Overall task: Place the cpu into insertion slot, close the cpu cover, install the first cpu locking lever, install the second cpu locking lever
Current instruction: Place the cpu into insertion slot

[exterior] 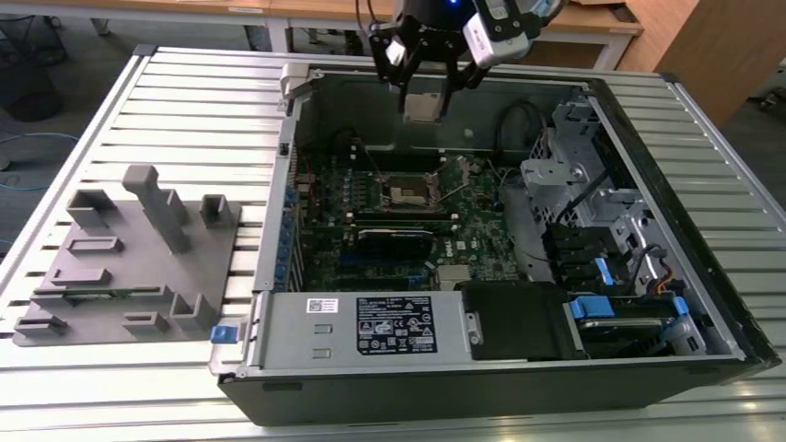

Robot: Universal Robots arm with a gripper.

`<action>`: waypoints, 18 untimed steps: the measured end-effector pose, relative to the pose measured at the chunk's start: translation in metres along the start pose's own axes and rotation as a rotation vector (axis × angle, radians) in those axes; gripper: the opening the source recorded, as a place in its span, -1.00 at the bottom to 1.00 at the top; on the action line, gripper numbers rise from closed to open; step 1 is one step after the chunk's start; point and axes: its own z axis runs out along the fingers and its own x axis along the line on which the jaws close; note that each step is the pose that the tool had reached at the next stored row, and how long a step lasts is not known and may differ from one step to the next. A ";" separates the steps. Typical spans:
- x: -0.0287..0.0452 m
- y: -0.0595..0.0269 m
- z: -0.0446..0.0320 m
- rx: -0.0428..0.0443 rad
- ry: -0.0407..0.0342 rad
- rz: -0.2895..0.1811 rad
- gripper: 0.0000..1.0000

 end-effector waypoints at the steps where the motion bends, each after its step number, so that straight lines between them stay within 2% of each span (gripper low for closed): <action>1: 0.0000 -0.0001 0.0015 0.0003 0.0000 0.000 0.08; 13: -0.0003 -0.0019 0.0210 0.0011 -0.0001 0.000 0.08; 18: -0.0005 -0.0027 0.0301 0.0009 -0.0039 0.000 0.08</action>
